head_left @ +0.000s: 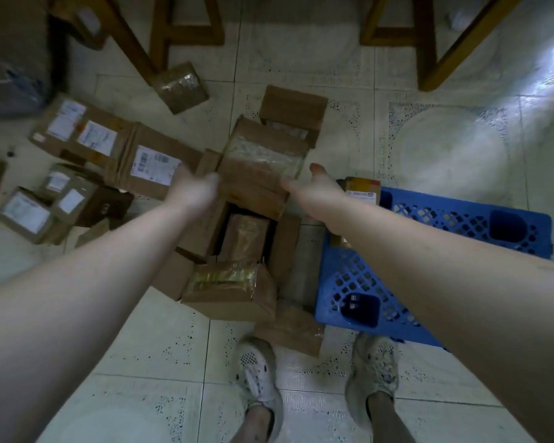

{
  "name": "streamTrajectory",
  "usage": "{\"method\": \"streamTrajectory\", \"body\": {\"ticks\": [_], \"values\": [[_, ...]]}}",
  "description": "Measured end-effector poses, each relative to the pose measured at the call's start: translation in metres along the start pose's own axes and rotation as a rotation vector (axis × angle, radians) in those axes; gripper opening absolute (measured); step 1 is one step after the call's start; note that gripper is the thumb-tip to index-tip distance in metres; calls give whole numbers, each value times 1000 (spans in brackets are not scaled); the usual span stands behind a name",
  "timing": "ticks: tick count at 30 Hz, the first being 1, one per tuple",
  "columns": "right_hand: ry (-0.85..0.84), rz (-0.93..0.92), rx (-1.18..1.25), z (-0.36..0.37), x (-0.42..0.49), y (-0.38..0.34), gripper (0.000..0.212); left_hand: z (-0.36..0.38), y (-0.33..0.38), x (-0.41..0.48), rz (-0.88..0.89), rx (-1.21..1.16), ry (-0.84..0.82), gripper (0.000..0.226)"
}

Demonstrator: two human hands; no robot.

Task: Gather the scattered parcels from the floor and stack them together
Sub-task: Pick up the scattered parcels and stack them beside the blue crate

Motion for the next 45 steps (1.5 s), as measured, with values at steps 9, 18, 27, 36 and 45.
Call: {"method": "streamTrajectory", "body": {"ticks": [9, 18, 27, 36, 45], "values": [[-31, 102, 150, 34, 2, 20, 63, 33, 12, 17, -49, -38, -125, 72], [74, 12, 229, -3, -54, -2, 48, 15, 26, -38, 69, -224, -195, 69], [153, -67, 119, -79, -167, -83, 72, -46, 62, -160, 169, -444, -203, 63], [71, -74, 344, -175, -329, -129, 61, -94, 127, -358, 460, -303, -230, 80], [102, -319, 307, -255, -462, -180, 69, -128, 192, -493, 437, -533, -198, 59]]}}
Point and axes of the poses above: each hand's wrist, its own x-axis towards the middle knuckle, its own z-axis out of the palm, y = z × x, the point moved 8 cm from there along x, towards the middle knuckle, and after that the axes turned 8 degrees about x, right-handed, at the moved point
